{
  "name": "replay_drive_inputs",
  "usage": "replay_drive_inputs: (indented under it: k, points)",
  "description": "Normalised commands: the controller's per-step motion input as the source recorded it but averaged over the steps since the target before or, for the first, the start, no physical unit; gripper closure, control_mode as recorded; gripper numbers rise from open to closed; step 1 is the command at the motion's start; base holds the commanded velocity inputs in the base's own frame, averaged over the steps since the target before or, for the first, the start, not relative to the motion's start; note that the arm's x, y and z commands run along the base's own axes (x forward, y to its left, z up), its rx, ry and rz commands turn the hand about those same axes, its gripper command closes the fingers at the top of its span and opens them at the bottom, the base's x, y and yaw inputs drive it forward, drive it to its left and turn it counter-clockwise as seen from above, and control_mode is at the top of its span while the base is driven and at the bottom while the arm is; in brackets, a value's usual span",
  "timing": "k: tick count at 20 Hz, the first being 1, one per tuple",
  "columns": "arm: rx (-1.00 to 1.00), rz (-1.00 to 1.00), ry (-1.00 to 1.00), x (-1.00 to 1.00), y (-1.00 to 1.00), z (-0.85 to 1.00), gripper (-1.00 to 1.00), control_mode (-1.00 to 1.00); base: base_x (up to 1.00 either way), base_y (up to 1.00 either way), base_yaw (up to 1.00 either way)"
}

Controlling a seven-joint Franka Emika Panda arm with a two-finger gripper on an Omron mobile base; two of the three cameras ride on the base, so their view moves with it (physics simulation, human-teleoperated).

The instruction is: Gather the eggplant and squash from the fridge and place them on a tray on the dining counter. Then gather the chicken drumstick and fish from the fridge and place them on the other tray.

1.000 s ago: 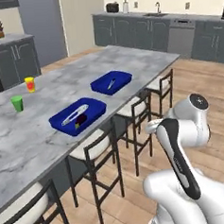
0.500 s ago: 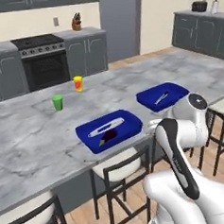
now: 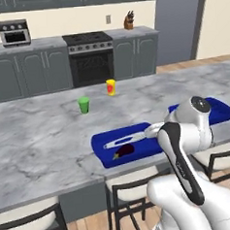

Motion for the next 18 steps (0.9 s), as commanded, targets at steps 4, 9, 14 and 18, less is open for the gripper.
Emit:
replay_drive_inputs:
  k: [4,9,14,18]
  points:
    - [0.00,0.00,0.00,0.00,0.00,0.00,1.00,1.00,0.43,-0.26,0.16]
    - [0.00,0.00,0.00,0.00,0.00,0.00,1.00,1.00,0.00,0.00,0.00]
    - [0.00,0.00,0.00,0.00,0.00,0.00,1.00,1.00,0.00,0.00,0.00]
    - [0.00,0.00,0.00,0.00,0.00,0.00,1.00,1.00,0.16,0.00,0.00]
